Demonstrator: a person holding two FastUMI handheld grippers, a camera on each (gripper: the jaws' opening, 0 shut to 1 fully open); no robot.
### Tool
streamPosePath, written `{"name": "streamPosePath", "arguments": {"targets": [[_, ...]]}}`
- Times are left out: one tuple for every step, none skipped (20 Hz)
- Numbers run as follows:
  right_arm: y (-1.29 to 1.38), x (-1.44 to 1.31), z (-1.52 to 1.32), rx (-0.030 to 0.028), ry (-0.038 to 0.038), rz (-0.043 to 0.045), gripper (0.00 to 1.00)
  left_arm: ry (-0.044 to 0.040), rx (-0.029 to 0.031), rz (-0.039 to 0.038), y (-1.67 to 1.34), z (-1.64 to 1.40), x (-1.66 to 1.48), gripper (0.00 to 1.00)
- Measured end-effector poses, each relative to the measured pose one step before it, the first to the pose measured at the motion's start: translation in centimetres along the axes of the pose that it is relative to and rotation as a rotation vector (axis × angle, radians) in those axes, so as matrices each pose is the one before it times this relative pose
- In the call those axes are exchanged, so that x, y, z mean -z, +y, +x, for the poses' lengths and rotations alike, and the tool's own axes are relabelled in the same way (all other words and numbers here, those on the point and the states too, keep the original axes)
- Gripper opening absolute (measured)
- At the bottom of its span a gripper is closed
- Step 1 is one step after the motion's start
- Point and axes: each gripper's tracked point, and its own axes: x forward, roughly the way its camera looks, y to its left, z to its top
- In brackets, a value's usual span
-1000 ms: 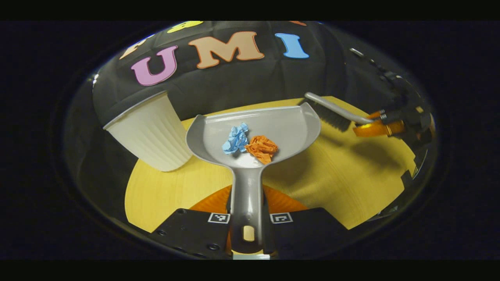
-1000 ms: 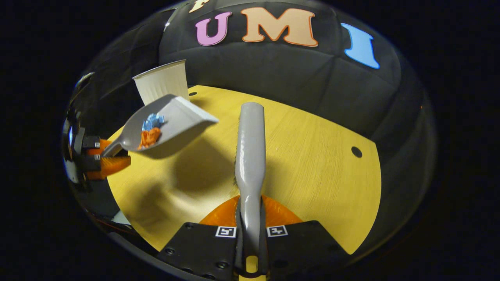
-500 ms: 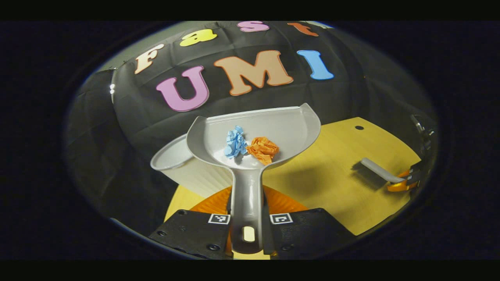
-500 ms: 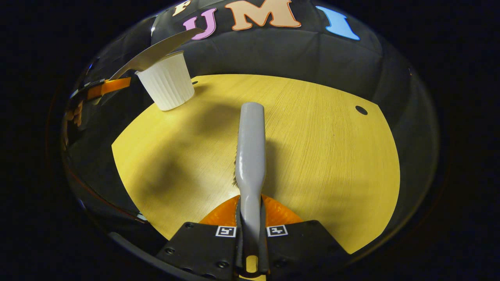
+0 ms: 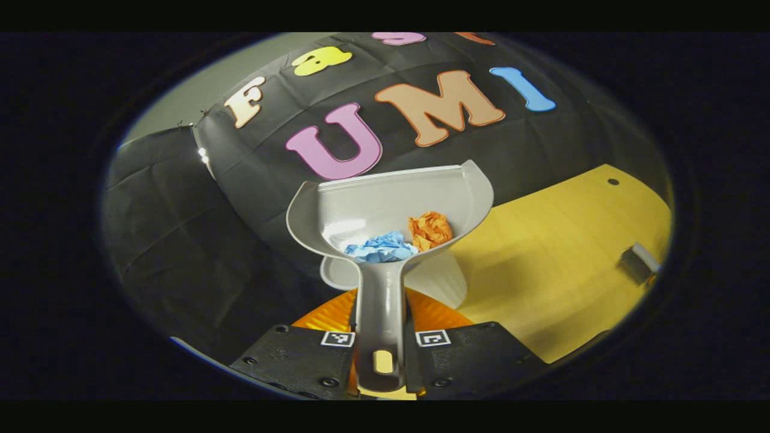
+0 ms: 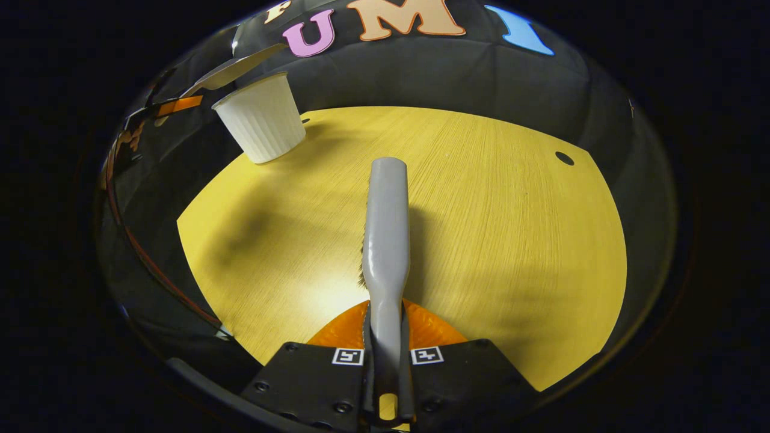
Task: Pick up the small broom and dustpan from the desktop, sweep the trash into the dustpan with the broom, and then empty the trash into the garbage bin.
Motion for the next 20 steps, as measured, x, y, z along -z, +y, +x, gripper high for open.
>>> {"name": "streamPosePath", "arguments": {"targets": [[-0.076, 0.234, 0.105, -0.00152, 0.00786, -0.0097, 0.13, 0.01175, -0.02121, 0.03581, 0.16, -0.08, 0.027, 0.22], [-0.069, 0.141, 0.064, -0.00079, 0.00724, -0.0081, 0.13, 0.01262, -0.02629, 0.04382, 0.359, 0.097, -0.071, 0.22], [0.021, 0.238, 0.039, -0.00325, 0.00827, -0.00622, 0.13, 0.0147, -0.0402, 0.0681, 0.514, -0.174, 0.261, 0.22], [0.013, 0.095, 0.053, -0.00426, 0.00564, -0.00423, 0.13, 0.00985, -0.04222, 0.08009, 0.675, 0.014, -0.026, 0.22], [0.08, 0.145, -0.005, -0.00276, 0.00698, -0.00554, 0.13, 0.00166, -0.03918, 0.08725, 0.491, 0.364, 0.244, 0.22], [-0.079, 0.041, 0.008, 0.00128, 0.00319, -0.00681, 0.13, 0.01238, -0.02312, 0.08969, 0.209, 0.323, 0.262, 0.22], [-0.058, 0.069, 0.059, 0.00174, 0.00546, -0.00834, 0.13, 0.00659, -0.01287, 0.08542, -0.122, 1.003, 0.753, 0.22], [-0.016, -0.081, -0.101, 0.00065, 0.00396, -0.00593, 0.13, 0.00166, -0.01134, 0.08157, -0.38, 0.856, 0.735, 0.22], [0.063, -0.158, -0.24, -0.00104, 0.00307, -0.00286, 0.13, 0.00744, -0.01179, 0.08285, -0.216, 0.973, 0.921, 0.22], [-0.011, -0.091, -0.178, -0.00099, 0.00332, -0.00212, 0.13, 0.0057, -0.00704, 0.07803, -0.24, 0.847, 0.451, 0.22], [-0.025, -0.016, -0.058, 0.00065, 0.00096, -0.00163, 0.13, 0.00116, -0.00778, 0.07593, -0.065, 0.731, -0.053, 0.22], [0.012, -0.047, -0.064, -0.00099, 0.00017, -0.00121, 0.13, -0.00042, -0.01286, 0.0793, -0.094, 0.64, -0.072, 0.22], [-0.025, 0.126, 0.184, -0.00071, 0.00238, -0.00127, 0.13, -0.01567, -0.02532, 0.07591, 0.331, -0.011, -0.275, 0.22], [0.04, -0.05, -0.016, -0.00194, 0.00524, -0.0012, 0.13, 0.00425, -0.03027, 0.07148, 0.891, -0.204, -0.019, 0.22], [-0.05, -0.063, -0.067, -0.00166, 0.00195, -0.00131, 0.13, -0.00584, -0.03057, 0.05853, 0.665, 0.26, -0.025, 0.22], [-0.053, -0.164, -0.094, -0.00026, -0.00383, -0.00138, 0.13, -0.00072, -0.02403, 0.04436, 0.502, 0.533, 0.042, 0.22], [0.013, 0.127, 0.02, 0.00186, -0.00263, 0.00009, 0.13, -0.00875, -0.01912, 0.02563, 0.736, 0.037, 0.48, 0.22], [0.001, -0.011, -0.01, 0.00373, -0.00451, -0.00024, 0.13, 0.00103, 0.00224, -0.00373, 0.427, -0.264, 0.29, 0.22], [0.063, -0.134, -0.073, 0.00281, -0.00408, 0.00233, 0.13, 0.01075, 0.02029, -0.04254, -0.208, -0.201, 0.279, 0.22], [0.007, 0.146, 0.004, 0.0019, -0.00271, 0.00563, 0.13, -0.01901, 0.02277, -0.085, -0.366, -0.139, -0.303, 0.22]]}}
